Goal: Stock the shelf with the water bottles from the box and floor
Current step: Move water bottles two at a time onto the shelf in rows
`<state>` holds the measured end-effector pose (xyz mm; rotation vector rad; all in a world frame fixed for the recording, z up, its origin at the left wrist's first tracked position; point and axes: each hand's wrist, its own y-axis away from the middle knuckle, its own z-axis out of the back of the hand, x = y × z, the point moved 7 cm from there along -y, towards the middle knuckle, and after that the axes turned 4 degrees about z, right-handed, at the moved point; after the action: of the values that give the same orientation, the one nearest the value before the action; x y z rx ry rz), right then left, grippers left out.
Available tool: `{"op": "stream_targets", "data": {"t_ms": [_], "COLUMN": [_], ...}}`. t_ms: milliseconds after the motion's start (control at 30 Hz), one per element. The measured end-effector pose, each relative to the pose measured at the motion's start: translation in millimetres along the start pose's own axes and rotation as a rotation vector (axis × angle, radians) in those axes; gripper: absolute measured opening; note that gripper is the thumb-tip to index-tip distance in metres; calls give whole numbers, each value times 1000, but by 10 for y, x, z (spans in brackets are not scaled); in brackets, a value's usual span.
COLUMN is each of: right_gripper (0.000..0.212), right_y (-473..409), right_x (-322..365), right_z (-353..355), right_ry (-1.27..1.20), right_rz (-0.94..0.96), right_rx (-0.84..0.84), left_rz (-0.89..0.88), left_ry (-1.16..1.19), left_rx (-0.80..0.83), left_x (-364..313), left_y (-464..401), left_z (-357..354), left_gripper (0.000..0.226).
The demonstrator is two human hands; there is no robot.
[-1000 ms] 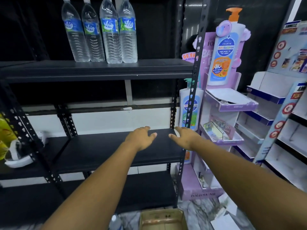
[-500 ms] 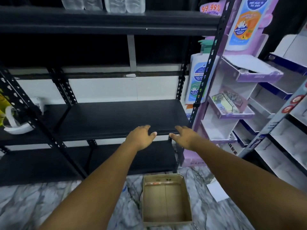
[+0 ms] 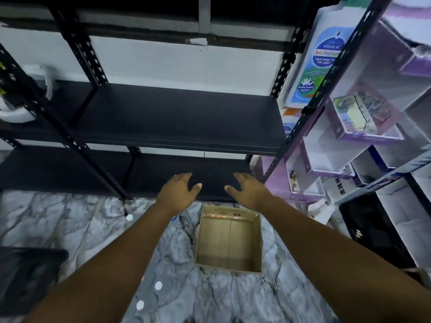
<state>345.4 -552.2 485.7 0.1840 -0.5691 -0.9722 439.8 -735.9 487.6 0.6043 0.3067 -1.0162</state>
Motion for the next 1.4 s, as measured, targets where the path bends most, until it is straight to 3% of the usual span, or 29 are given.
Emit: {"op": "stream_targets", "data": {"t_ms": [300, 467, 833, 1200, 1400], "right_gripper": [72, 72, 70, 70, 75], "right_y": [-656, -1189, -2403, -3445, -3845], "right_x": [-258, -255, -141, -53, -4], "right_z": [-879, -1670, -3467, -4687, -5124], "right_ry": [40, 34, -5, -61, -239], "right_rz": [202, 310, 430, 534, 562], "right_rx": [97, 118, 123, 54, 6], "left_rz": [207, 266, 372, 423, 423], "left_ry": [81, 142, 183, 351, 339], "left_rx": [-97, -172, -313, -508, -638], "left_x": [722, 1412, 2869, 4122, 4589], "left_y": [-57, -219, -844, -1562, -1869], "left_z": [-908, -1527, -2672, -3418, -3505], "left_gripper": [60, 72, 61, 88, 95]}}
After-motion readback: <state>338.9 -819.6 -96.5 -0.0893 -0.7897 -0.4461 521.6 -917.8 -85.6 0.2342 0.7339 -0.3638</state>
